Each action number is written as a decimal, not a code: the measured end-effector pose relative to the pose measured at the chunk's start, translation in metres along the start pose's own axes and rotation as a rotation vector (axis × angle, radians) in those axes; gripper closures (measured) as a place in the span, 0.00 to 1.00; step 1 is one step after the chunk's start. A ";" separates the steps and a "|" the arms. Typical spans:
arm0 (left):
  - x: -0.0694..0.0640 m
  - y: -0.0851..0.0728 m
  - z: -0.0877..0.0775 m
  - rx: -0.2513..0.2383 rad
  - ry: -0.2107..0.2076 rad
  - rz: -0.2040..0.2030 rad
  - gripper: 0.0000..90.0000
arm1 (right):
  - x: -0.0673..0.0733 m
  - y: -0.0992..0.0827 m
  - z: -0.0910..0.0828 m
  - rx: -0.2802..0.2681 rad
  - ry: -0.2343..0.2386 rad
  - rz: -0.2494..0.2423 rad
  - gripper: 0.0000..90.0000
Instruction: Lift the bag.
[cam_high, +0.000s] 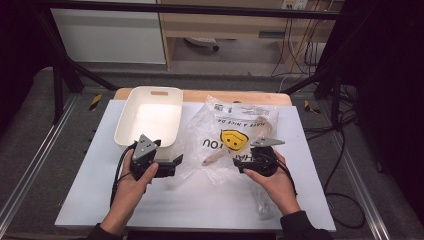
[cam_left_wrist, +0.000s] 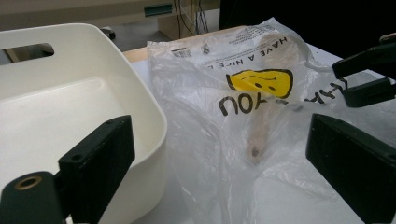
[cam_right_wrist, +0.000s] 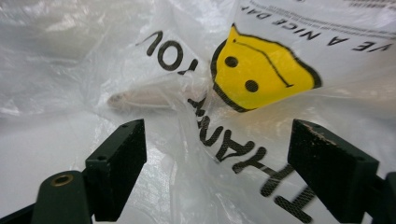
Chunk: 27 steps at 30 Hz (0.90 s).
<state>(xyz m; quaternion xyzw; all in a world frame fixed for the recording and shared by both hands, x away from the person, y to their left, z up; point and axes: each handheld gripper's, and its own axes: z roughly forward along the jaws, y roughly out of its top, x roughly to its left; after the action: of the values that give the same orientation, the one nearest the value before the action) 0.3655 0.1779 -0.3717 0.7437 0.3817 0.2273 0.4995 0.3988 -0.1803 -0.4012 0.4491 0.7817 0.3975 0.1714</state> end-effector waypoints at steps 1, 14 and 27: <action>0.001 -0.001 -0.002 -0.007 -0.003 -0.002 0.09 | -0.002 0.000 -0.004 -0.018 -0.009 0.006 0.19; 0.010 -0.029 -0.029 -0.018 0.043 -0.023 0.10 | -0.034 -0.025 -0.040 -0.044 -0.125 0.121 0.11; 0.009 -0.037 -0.034 -0.034 0.062 -0.007 0.12 | -0.041 -0.070 -0.033 0.106 -0.127 0.146 0.11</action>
<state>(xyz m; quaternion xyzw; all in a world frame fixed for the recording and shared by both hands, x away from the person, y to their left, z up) 0.3335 0.2127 -0.3927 0.7265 0.3957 0.2546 0.5008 0.3613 -0.2497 -0.4384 0.5377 0.7543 0.3378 0.1669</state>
